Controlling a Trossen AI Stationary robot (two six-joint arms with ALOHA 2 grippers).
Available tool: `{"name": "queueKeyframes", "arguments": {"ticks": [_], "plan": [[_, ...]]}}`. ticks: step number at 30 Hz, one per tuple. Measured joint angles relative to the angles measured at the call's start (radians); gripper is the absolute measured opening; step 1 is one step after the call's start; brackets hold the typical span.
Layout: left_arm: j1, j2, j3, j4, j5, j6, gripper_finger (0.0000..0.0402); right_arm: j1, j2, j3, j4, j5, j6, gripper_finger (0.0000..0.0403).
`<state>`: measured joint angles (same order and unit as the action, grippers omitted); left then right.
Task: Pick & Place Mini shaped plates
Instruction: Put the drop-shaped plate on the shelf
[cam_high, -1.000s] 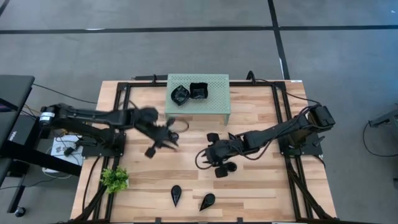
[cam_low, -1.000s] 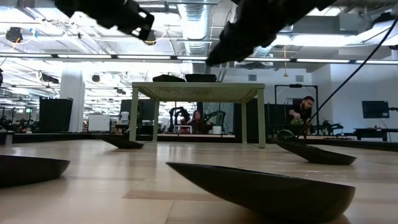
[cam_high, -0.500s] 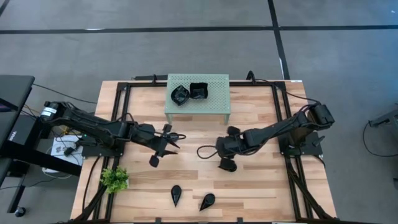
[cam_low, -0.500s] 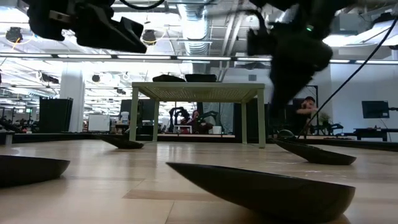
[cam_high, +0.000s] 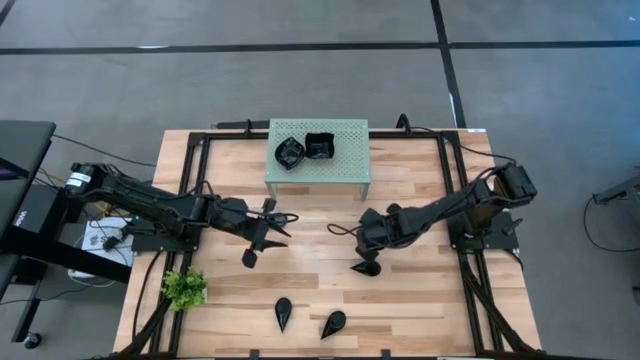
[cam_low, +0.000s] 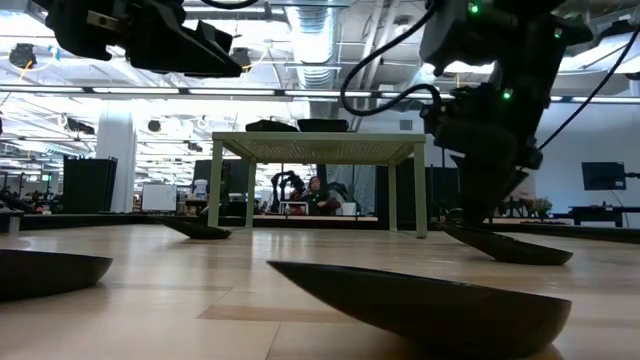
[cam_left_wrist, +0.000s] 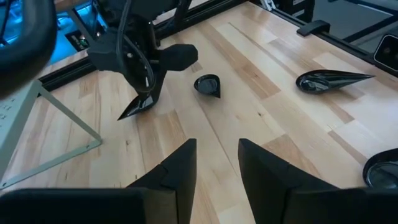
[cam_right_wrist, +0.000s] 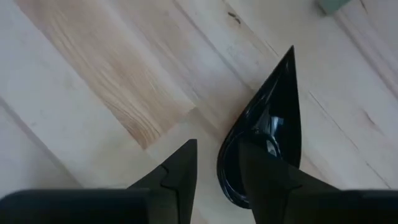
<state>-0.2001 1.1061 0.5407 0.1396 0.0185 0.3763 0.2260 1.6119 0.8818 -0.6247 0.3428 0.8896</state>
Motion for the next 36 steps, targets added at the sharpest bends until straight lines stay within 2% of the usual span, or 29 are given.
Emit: {"name": "queueKeyframes", "arguments": {"ticks": [7,14,18,23,25,29,33,36], "plan": [[0.0,0.0,0.0,0.004,0.0,0.0,0.012,0.0,0.0,-0.06,0.003,0.001,0.076,0.0113],[0.0,0.0,0.0,0.004,0.0,0.0,0.012,0.0,0.0,-0.07,0.016,0.0,0.073,0.011],[0.0,0.0,0.0,0.004,0.0,0.0,0.012,0.001,0.0,-0.07,0.017,-0.005,0.055,0.0081],[0.0,0.0,0.0,0.004,0.0,0.0,0.012,-0.005,0.0,-0.07,0.027,-0.061,0.046,0.0013],[0.0,0.0,0.0,0.004,0.0,0.0,0.012,-0.002,0.0,-0.07,0.045,-0.065,0.046,0.0008],[0.0,0.0,0.0,0.004,0.0,0.0,0.012,0.024,-0.017,-0.067,0.125,-0.136,0.043,0.001],[0.0,0.0,0.0,0.004,0.0,0.0,0.012,0.076,-0.039,-0.009,0.176,-0.137,-0.046,0.0004],[0.0,0.0,0.0,0.005,0.0,0.0,0.012,0.12,-0.057,0.067,0.209,-0.132,-0.174,0.0003]]}}
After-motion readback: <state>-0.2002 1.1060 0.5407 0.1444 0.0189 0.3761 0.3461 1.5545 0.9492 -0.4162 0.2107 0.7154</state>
